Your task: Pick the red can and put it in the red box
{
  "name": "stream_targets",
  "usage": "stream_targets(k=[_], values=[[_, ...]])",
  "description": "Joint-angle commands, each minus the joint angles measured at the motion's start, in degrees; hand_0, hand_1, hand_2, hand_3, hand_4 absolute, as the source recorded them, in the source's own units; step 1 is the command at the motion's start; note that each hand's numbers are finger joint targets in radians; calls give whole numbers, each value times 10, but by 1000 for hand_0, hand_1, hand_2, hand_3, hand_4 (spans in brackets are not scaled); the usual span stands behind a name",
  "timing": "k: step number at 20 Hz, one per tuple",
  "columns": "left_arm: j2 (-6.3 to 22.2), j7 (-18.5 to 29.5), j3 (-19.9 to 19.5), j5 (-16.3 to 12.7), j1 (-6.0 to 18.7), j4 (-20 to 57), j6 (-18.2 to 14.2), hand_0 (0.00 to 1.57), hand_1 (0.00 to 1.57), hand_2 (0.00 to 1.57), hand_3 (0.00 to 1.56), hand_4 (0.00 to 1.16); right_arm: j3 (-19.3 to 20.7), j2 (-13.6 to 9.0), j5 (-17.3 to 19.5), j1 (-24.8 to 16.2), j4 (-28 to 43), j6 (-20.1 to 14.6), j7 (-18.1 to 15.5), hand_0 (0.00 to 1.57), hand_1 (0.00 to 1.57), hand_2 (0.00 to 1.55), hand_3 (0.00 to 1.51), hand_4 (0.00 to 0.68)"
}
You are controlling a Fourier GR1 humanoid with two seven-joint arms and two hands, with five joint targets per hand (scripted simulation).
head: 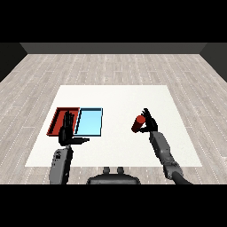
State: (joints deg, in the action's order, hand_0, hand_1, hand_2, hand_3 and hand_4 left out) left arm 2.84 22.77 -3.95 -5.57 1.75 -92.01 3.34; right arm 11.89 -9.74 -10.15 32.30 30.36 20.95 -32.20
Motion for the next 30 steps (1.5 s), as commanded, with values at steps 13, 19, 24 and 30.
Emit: stream_targets(k=[13, 19, 24, 30], values=[[-8, -6, 9, 6, 0, -15, -9, 0, 0, 0, 0, 0, -5, 47, 12, 60, -76, -41, -22, 0, 0, 0, 0, 0], [-3, 12, -4, 1, 12, 21, -2, 0, 0, 0, 0, 0, -6, 38, 31, 52, -109, -80, -42, 0, 0, 0, 0, 0], [13, 23, -24, -10, 16, 42, 11, 0, 0, 0, 0, 0, -8, 68, 46, 69, -110, -204, -21, 1462, 1462, 1459, 1423, 611], [-2, 31, 10, 10, -18, 6, 10, 0, 0, 0, 0, 0, -4, 46, 62, 99, -167, -196, -69, 1474, 1474, 1450, 1401, 589]])
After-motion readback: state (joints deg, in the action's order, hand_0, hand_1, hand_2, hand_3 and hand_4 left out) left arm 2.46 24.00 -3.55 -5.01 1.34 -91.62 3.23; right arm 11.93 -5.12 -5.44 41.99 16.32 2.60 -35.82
